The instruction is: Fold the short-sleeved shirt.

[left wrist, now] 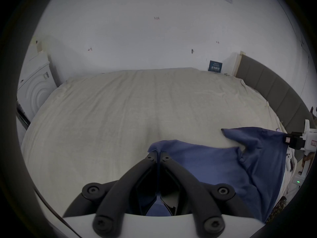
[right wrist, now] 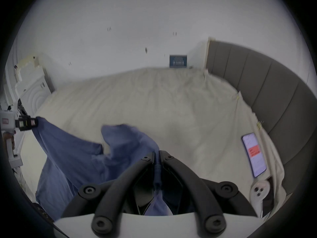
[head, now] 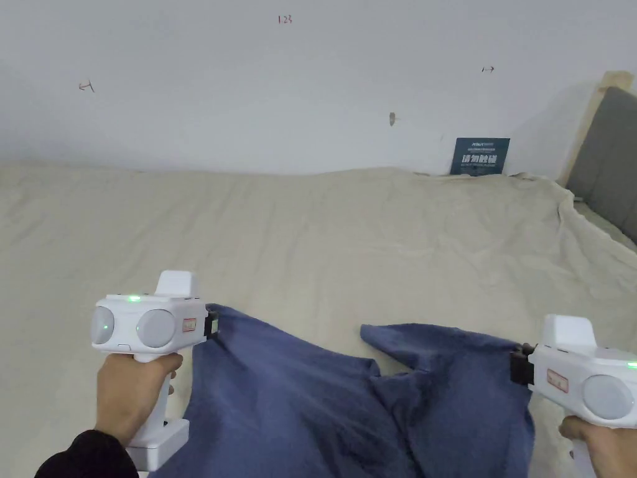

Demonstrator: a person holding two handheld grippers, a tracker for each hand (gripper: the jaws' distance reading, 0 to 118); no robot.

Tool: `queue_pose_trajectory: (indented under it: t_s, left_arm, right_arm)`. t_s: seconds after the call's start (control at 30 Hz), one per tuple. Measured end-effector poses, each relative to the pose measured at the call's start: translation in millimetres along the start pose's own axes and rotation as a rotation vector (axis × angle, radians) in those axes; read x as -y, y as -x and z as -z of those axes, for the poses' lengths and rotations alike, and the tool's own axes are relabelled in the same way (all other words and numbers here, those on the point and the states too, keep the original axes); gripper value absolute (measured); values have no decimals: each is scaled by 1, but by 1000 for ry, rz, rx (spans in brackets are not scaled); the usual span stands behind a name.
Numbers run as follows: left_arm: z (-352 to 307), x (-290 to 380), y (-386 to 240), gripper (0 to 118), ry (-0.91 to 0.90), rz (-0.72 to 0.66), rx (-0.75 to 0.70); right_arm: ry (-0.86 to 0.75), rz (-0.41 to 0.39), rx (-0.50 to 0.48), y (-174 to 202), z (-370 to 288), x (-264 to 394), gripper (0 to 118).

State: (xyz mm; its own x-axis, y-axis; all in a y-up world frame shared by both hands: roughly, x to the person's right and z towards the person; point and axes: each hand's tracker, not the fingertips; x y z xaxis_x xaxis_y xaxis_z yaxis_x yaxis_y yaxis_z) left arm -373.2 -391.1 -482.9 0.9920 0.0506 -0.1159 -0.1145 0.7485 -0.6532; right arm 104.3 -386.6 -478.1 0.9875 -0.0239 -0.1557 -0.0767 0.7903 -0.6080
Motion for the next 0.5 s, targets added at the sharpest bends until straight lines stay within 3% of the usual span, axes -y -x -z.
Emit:
queue_pose_trajectory:
  t_s: [0.23, 0.5]
  left_arm:
    - [-69, -21, 31, 0, -121, -82, -44]
    - [-147, -83, 62, 0, -286, -80, -124]
  right_arm:
    - [-196, -14, -28, -8, -70, -54, 3]
    - [-363, 7, -54, -9, -111, -126, 3]
